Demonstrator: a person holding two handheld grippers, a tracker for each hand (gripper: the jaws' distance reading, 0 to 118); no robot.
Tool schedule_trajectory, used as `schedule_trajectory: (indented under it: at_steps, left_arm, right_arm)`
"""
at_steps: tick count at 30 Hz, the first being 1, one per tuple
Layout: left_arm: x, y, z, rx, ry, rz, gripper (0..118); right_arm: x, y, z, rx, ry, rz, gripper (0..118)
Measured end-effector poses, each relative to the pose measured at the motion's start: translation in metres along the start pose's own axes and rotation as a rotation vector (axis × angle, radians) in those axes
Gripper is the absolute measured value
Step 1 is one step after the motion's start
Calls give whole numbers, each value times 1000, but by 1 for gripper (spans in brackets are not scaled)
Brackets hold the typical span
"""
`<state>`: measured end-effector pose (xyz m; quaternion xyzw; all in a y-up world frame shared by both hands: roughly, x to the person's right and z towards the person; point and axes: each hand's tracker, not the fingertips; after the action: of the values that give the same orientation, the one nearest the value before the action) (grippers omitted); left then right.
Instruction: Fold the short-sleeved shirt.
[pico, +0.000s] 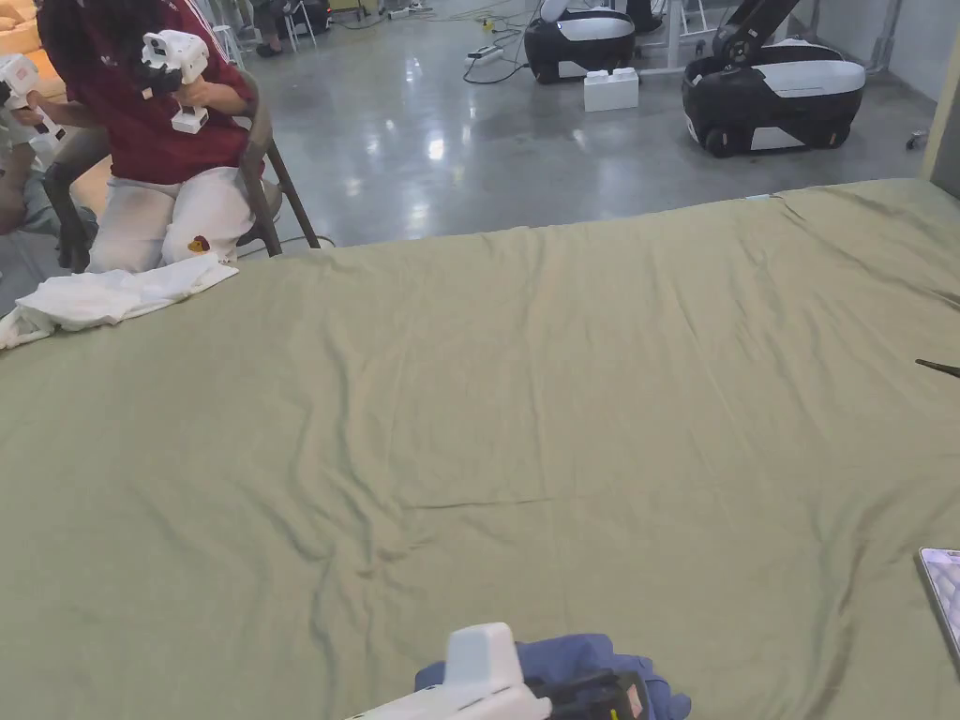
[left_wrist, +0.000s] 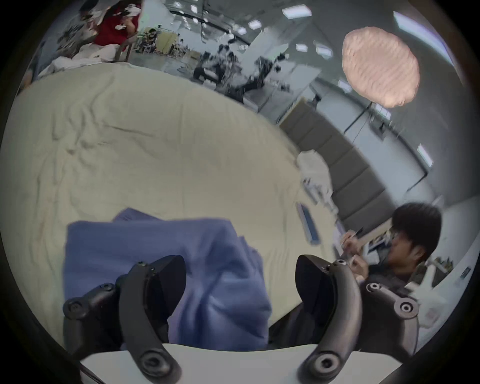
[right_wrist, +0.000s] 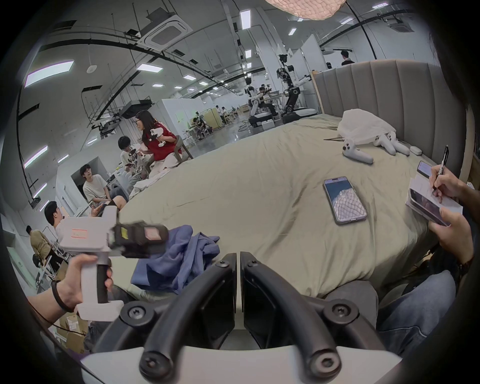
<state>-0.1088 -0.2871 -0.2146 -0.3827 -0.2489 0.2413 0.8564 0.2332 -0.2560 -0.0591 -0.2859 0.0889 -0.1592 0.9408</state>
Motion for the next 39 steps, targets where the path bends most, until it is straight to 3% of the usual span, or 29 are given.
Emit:
schedule_trajectory:
  at_steps: [1,3,4,8,10,12,14,15,16,17,18,19,23,28,30,31,34,39]
  left_arm:
    - [-6,2,13,43,-1,30,71]
    - [-16,3,17,66,39,100,15]
    - [-20,1,11,47,38,104,3]
    - [-20,-22,-31,-113,-13,75,2]
    - [-11,-34,-57,-192,96,-17,2]
    - [-7,-36,-60,-147,91,-48,2]
    - [-2,-28,-52,-140,83,-28,8]
    - [-4,-22,-43,-132,76,-5,19]
    - [-6,-18,-29,-92,44,15,40]
    - [-7,-12,-16,-54,30,18,73]
    - [-9,-7,0,-20,34,16,88]
    - [-13,-3,17,15,43,12,94]
    - [-43,7,73,83,73,58,94]
    - [-92,1,102,96,149,178,95]
    - [-106,-4,104,99,133,234,95]
    - [-114,-6,102,93,110,274,95]
    - [-126,-11,86,63,15,357,95]
    - [-127,-15,32,-44,-53,398,91]
  right_arm:
    - [0,-2,-1,-4,2,-2,1]
    - [1,-4,-3,-12,7,-4,1]
    - [2,-5,-5,-19,15,-10,1]
    - [-4,-6,-10,-35,26,2,1]
    - [-9,-5,-15,-51,48,13,1]
    - [-17,-4,-24,-70,67,35,1]
    - [-25,-3,-36,-107,99,64,1]
    - [-32,-1,-44,-126,119,82,1]
    - [-38,0,-52,-141,133,95,1]
    - [-44,2,-61,-159,154,105,1]
    - [-50,5,-72,-187,188,114,1]
    - [-57,9,-84,-197,217,127,1]
    - [-83,19,-134,-267,225,215,1]
    - [-81,10,-186,-435,122,197,1]
    - [-72,-5,-204,-543,63,231,1]
    - [-65,-11,-206,-502,81,224,0]
    - [-58,-7,-202,-486,71,90,0]
    - [-66,-6,-199,-490,59,160,0]
